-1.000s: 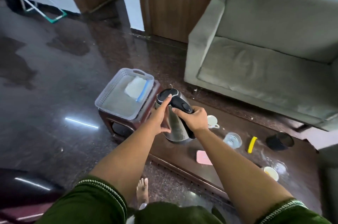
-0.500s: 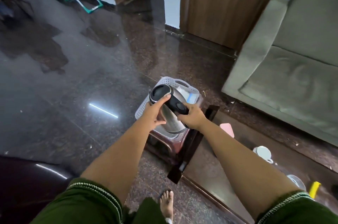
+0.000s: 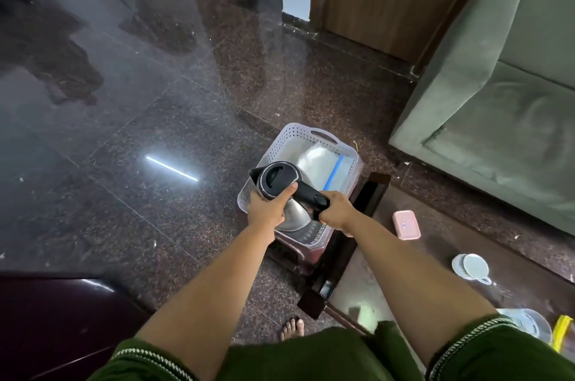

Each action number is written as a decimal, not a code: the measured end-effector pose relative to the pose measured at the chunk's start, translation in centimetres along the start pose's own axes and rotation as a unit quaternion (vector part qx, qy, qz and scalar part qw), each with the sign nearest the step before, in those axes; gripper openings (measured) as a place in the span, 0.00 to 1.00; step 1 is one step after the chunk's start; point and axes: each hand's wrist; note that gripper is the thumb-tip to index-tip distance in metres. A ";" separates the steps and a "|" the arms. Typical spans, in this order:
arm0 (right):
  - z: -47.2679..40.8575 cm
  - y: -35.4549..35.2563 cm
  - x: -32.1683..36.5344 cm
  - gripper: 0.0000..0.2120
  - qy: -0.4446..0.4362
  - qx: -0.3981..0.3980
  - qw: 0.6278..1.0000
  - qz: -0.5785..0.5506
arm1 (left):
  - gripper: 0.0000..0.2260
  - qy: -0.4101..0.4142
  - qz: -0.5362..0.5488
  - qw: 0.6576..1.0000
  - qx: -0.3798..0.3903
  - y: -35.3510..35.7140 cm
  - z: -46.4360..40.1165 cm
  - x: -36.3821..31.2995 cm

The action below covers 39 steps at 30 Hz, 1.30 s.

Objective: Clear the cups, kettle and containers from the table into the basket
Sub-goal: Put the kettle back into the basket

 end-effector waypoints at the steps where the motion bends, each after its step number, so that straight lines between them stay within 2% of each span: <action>1: -0.1 0.2 -0.2 0.12 0.005 -0.001 1.000 -0.002 | 0.46 0.000 -0.009 1.000 0.000 -0.1 -0.3 0.3; 9: -0.9 0.9 -1.3 0.16 0.074 -0.012 0.997 -0.026 | 0.34 0.015 -0.093 0.995 0.042 -0.6 -1.8 0.8; 16: -1.5 1.0 -2.0 0.14 0.093 -0.042 0.994 0.028 | 0.36 0.017 -0.168 0.983 0.073 -0.1 -1.9 -0.1; 22: -1.4 1.7 -2.3 0.14 0.084 -0.090 0.990 0.065 | 0.42 0.042 -0.206 0.975 0.074 0.0 -2.0 0.0; 29: -1.5 1.0 -2.1 0.15 0.054 -0.076 0.975 0.200 | 0.42 0.052 -0.210 0.974 0.069 0.0 -2.2 0.2; 33: -1.0 1.3 -2.5 0.16 0.007 -0.115 0.974 0.197 | 0.42 0.120 -0.224 0.966 0.043 0.3 -1.7 0.6; 36: -0.6 1.5 -2.5 0.17 -0.022 -0.132 0.974 0.184 | 0.45 0.199 -0.279 0.939 0.007 0.5 -1.1 0.9; 39: -0.2 1.5 -2.5 0.19 -0.030 -0.139 0.975 0.169 | 0.47 0.245 -0.301 0.921 -0.039 0.8 -0.1 1.3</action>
Point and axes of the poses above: each hand's wrist, its own z-axis away from the middle knuckle, its own y-axis out of the palm, x = y × z, and after that the axes turned 11 degrees about -x, right-handed
